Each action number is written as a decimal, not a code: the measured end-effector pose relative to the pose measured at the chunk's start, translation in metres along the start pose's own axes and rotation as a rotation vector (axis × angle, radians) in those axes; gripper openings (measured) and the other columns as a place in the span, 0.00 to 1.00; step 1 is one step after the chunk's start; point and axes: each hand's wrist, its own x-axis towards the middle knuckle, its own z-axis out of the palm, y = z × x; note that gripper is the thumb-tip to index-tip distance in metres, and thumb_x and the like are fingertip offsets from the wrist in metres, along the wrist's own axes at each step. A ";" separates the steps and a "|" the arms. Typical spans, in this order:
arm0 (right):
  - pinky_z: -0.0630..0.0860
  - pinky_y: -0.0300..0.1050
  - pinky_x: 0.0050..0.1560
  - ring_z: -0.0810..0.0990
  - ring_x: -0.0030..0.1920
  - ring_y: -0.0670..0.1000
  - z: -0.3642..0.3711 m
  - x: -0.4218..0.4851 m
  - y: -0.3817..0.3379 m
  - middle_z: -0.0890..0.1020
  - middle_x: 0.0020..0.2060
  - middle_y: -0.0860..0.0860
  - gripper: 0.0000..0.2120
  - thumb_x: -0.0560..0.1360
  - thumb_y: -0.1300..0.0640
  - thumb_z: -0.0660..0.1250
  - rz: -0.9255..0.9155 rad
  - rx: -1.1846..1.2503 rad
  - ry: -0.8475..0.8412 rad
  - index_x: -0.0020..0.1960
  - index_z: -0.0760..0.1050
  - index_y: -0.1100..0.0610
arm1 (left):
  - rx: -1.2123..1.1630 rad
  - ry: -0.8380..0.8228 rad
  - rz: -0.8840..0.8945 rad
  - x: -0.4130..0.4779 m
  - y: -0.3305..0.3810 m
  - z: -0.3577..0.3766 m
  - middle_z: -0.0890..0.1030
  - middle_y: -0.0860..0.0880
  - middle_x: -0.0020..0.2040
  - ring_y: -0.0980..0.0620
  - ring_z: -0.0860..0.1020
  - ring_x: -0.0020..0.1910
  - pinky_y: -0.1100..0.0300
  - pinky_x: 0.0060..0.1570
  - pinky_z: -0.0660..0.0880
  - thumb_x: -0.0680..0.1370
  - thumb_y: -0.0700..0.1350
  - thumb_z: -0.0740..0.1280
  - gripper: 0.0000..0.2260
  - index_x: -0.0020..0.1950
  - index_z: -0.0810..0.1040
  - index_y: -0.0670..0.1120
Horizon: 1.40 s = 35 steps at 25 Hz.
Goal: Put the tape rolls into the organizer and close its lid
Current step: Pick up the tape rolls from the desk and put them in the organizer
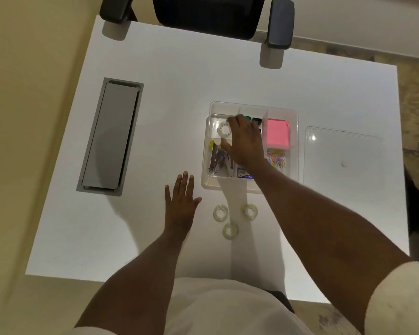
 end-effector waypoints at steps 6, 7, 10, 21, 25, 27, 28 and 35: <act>0.68 0.53 0.55 0.77 0.53 0.58 0.035 0.063 -0.002 0.81 0.48 0.54 0.14 0.69 0.58 0.71 0.072 -0.177 -0.216 0.54 0.77 0.58 | -0.005 0.010 -0.008 0.002 -0.006 0.005 0.41 0.51 0.85 0.51 0.41 0.83 0.39 0.81 0.46 0.85 0.60 0.48 0.30 0.84 0.41 0.52; 0.67 0.53 0.55 0.77 0.53 0.59 0.039 0.066 -0.003 0.82 0.48 0.54 0.14 0.69 0.60 0.70 0.082 -0.181 -0.224 0.54 0.77 0.58 | -0.007 0.014 -0.009 0.001 -0.006 0.005 0.41 0.51 0.85 0.51 0.41 0.83 0.39 0.81 0.46 0.85 0.60 0.49 0.31 0.84 0.41 0.53; 0.68 0.54 0.55 0.77 0.53 0.60 0.050 0.072 -0.005 0.83 0.46 0.55 0.13 0.69 0.62 0.70 0.113 -0.196 -0.221 0.53 0.76 0.58 | 0.001 0.021 -0.012 0.000 -0.005 0.006 0.42 0.51 0.85 0.51 0.42 0.83 0.39 0.81 0.47 0.84 0.61 0.49 0.31 0.84 0.42 0.53; 0.71 0.53 0.50 0.78 0.46 0.57 0.042 0.055 -0.010 0.82 0.43 0.54 0.11 0.69 0.61 0.73 0.074 -0.162 -0.074 0.50 0.78 0.58 | 0.036 0.011 -0.011 0.000 -0.001 0.004 0.41 0.50 0.85 0.50 0.41 0.83 0.39 0.81 0.46 0.85 0.60 0.51 0.31 0.84 0.42 0.52; 0.72 0.55 0.58 0.78 0.53 0.57 0.021 0.007 -0.020 0.82 0.51 0.54 0.13 0.75 0.57 0.71 0.006 -0.049 -0.015 0.58 0.78 0.58 | 0.069 0.003 -0.020 0.001 -0.001 0.003 0.44 0.48 0.85 0.48 0.43 0.83 0.40 0.81 0.47 0.84 0.60 0.54 0.32 0.84 0.45 0.51; 0.71 0.55 0.59 0.78 0.53 0.56 0.012 -0.022 -0.028 0.82 0.51 0.54 0.11 0.77 0.56 0.68 -0.050 -0.027 0.002 0.58 0.77 0.57 | 0.058 -0.005 -0.021 0.000 0.001 0.000 0.45 0.48 0.85 0.47 0.44 0.83 0.40 0.81 0.47 0.84 0.59 0.55 0.32 0.84 0.46 0.50; 0.71 0.54 0.59 0.78 0.53 0.56 0.009 -0.037 -0.030 0.82 0.51 0.54 0.10 0.78 0.56 0.67 -0.078 -0.021 0.004 0.58 0.77 0.57 | 0.053 -0.012 -0.022 0.000 0.003 -0.002 0.45 0.48 0.85 0.47 0.44 0.83 0.40 0.81 0.47 0.84 0.58 0.56 0.32 0.84 0.47 0.50; 0.74 0.52 0.58 0.79 0.54 0.55 0.005 -0.136 -0.031 0.83 0.51 0.53 0.10 0.78 0.54 0.68 -0.121 0.060 -0.081 0.58 0.78 0.56 | 0.034 -0.067 -0.039 0.001 0.010 -0.012 0.42 0.48 0.85 0.47 0.42 0.83 0.40 0.80 0.45 0.85 0.57 0.56 0.33 0.84 0.44 0.50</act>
